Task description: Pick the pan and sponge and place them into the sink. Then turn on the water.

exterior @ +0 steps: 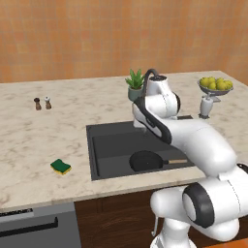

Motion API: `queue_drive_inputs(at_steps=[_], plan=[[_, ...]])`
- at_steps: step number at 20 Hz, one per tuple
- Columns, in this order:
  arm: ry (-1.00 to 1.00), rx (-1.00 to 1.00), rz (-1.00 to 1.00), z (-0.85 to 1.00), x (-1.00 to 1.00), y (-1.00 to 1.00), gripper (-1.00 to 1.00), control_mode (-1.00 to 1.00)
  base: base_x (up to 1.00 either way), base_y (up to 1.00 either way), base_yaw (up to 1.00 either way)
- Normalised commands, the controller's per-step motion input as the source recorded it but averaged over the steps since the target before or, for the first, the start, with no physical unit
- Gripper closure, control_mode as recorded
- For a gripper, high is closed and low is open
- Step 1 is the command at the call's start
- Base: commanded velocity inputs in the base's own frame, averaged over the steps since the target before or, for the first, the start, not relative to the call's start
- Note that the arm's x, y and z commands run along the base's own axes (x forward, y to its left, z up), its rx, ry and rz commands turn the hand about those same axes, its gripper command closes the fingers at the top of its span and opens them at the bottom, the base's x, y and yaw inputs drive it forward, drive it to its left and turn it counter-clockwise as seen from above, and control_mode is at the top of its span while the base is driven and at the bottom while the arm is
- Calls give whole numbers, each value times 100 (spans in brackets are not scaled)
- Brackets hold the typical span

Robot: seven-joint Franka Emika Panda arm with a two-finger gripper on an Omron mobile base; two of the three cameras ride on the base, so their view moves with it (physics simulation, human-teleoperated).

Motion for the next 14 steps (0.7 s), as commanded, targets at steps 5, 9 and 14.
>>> queue_drive_inputs(at_steps=[5, 9, 14], plan=[[9, -9, 15, -18, 19, 59, -100, -100, 0, 0, 0], [6, -1, 42, -6, 11, 95, -100, -100, 0, 0, 0], [8, 0, 54, -2, 47, 100, -100, -100, 0, 0, 0]])
